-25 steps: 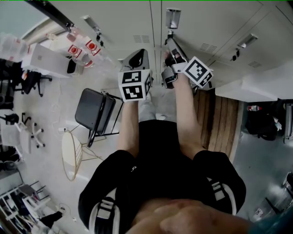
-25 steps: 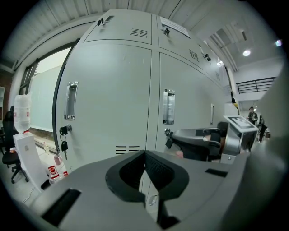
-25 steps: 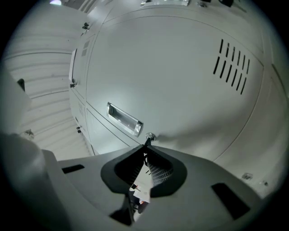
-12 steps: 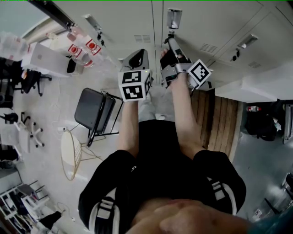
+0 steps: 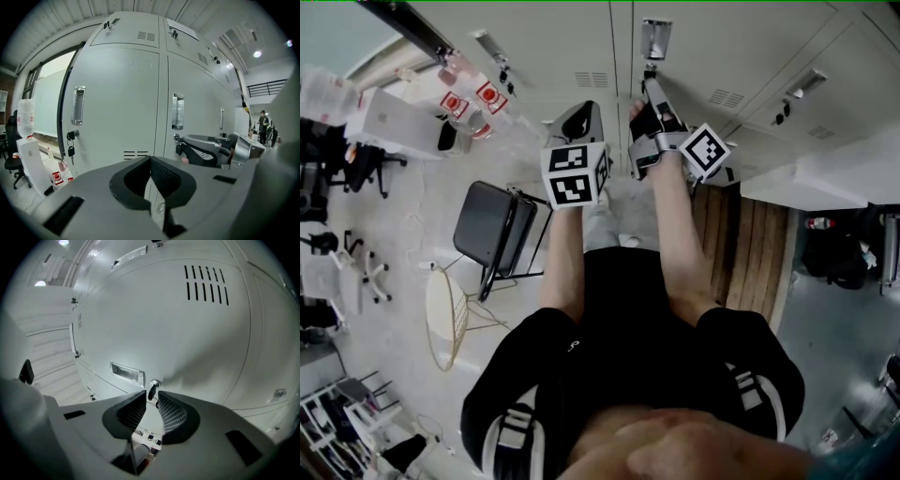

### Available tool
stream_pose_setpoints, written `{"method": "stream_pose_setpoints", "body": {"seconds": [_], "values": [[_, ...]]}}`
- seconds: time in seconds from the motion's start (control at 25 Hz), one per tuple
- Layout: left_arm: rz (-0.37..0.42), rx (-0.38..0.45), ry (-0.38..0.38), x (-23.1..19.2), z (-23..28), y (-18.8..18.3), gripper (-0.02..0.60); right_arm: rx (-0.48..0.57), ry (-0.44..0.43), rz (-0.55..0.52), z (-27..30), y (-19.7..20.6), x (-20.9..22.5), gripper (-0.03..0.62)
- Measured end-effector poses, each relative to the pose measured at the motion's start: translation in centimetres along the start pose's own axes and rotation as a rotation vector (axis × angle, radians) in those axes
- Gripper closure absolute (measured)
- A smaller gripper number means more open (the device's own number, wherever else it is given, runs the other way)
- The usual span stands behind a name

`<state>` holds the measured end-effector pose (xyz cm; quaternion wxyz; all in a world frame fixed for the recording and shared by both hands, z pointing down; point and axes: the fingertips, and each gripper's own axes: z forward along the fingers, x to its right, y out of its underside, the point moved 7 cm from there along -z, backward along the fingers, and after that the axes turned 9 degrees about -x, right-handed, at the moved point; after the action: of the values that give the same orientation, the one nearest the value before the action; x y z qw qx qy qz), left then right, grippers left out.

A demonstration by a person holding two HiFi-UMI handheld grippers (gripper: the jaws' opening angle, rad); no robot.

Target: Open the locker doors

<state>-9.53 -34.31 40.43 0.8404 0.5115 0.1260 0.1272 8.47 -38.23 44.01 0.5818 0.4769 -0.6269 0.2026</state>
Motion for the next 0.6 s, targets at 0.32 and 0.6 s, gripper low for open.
{"method": "stream_pose_setpoints", "body": {"seconds": [0.32,0.6], "values": [[-0.009,-0.004,0.023,0.4,0.4,0.2,0.571,-0.009,0.108,-0.314,-0.4,-0.7,-2.3,0.445],[-0.032,0.011,0.017,-0.4,0.3,0.1,0.571,-0.056,0.275,-0.807,0.5,-0.8,-5.8,0.434]]}}
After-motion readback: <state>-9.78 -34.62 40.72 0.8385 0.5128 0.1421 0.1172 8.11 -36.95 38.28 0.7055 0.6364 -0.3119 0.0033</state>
